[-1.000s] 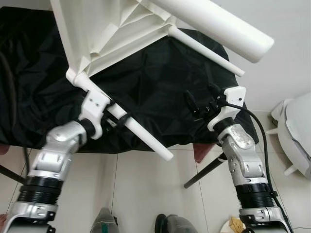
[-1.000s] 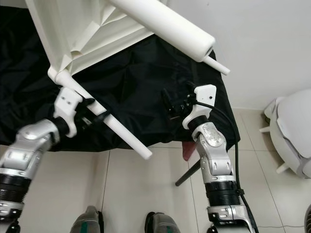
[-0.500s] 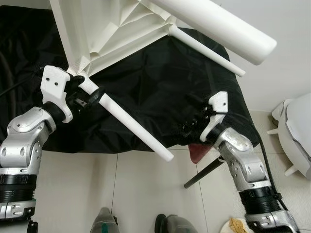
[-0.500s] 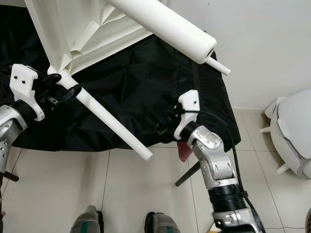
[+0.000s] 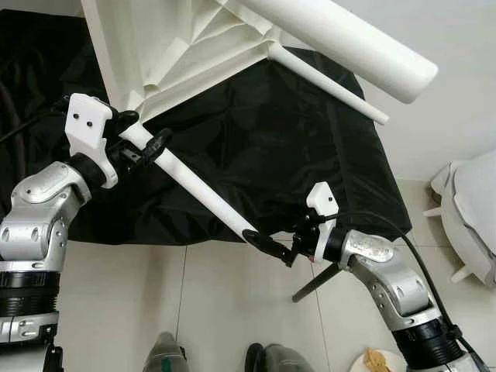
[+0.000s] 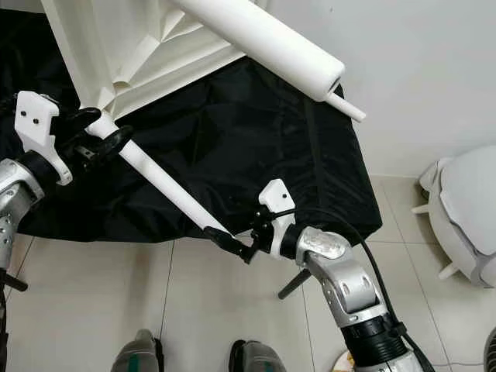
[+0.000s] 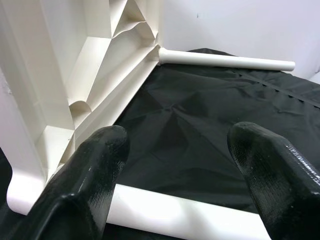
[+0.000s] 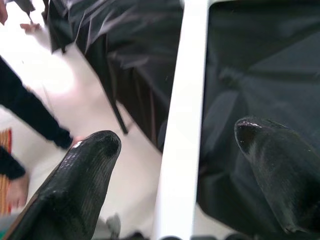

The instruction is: Building children table

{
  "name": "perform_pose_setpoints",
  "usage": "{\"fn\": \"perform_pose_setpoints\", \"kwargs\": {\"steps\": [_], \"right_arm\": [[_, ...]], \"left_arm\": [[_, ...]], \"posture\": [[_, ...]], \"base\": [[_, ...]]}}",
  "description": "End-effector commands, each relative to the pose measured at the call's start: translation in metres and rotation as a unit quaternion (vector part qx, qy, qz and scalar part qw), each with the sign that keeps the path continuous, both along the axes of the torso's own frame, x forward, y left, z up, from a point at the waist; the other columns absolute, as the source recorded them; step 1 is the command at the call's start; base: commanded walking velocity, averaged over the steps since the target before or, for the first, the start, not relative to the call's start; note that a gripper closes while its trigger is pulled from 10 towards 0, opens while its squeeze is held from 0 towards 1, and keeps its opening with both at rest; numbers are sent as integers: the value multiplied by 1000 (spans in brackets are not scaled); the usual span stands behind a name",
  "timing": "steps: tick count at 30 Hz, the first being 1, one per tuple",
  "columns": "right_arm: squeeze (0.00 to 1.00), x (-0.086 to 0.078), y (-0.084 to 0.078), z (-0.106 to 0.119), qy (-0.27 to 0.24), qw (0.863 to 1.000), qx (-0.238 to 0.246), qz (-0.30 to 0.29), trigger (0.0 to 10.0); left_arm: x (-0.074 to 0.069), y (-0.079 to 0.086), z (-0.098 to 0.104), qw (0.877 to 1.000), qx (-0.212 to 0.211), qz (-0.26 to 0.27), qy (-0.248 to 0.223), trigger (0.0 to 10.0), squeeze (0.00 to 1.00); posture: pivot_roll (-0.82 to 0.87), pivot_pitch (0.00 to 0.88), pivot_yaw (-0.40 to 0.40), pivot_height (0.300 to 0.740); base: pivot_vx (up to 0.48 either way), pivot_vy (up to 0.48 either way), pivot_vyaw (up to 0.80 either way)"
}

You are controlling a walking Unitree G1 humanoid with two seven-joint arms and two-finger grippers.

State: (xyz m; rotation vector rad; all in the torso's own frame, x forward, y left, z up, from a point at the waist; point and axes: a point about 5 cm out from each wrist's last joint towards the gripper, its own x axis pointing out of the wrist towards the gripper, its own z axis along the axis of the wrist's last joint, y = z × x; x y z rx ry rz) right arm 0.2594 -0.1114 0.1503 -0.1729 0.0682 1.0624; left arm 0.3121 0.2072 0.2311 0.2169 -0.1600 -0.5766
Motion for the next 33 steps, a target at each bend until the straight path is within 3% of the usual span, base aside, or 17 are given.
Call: {"fn": "perform_pose_setpoints", "kwargs": {"steps": [1,13,18,19,21,22,33], "right_arm": [[0,-6,0,-6,12,1000,-21,13,10000],[0,-9,-16,-26,19,991,-132,-7,10000],[0,-7,-16,-27,19,990,-136,-24,10000],[0,-6,-17,-27,21,990,-136,-28,8980],[0,-6,-17,-27,21,990,-136,-28,8980],[0,-4,-19,-28,21,989,-140,-33,0],[0,23,-52,-20,-11,979,-170,-108,0]], "left_arm": [[2,-5,2,1000,3,-6,-2,10000,0],[4,-7,9,1000,4,-7,-13,10000,0],[4,-8,9,1000,5,-9,-15,10000,0],[5,-8,9,1000,5,-9,-15,10000,0],[5,-8,9,1000,5,-9,-15,10000,0],[5,-8,10,1000,5,-9,-15,10000,0],[3,-7,13,1000,3,-9,-21,10000,0]], "posture": [[75,77,-85,740],[67,81,-86,740],[66,82,-86,740],[66,82,-86,740],[66,82,-86,740],[67,82,-87,740],[63,95,-89,740]], "base": [[0,0,0],[0,0,0],[0,0,0],[0,0,0],[0,0,0],[0,0,0],[0,0,0]]}}
